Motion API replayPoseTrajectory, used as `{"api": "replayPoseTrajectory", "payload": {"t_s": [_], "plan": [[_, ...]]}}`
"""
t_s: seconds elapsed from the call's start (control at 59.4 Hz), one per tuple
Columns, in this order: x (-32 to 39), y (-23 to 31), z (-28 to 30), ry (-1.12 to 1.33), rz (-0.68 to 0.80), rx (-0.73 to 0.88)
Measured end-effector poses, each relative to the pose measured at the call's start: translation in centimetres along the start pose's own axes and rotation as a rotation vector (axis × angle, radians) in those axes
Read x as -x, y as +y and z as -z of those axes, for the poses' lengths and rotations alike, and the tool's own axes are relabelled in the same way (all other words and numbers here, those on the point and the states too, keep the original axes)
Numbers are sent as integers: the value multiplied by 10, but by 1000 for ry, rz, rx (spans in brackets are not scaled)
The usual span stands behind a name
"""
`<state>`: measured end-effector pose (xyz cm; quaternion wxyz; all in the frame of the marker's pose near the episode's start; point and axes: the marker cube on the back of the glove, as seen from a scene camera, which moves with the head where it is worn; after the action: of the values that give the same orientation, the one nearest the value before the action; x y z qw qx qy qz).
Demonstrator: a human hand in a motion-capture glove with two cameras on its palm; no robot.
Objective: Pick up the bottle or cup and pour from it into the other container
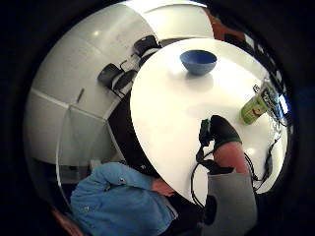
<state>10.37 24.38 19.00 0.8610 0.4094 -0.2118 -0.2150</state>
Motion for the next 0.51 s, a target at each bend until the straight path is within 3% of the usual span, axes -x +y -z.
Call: {"api": "replayPoseTrajectory", "payload": {"t_s": [0.337, 0.505], "plan": [[-78, 38, 2, -264, -122, -229], [-106, 47, -9, -325, -170, -234]]}}
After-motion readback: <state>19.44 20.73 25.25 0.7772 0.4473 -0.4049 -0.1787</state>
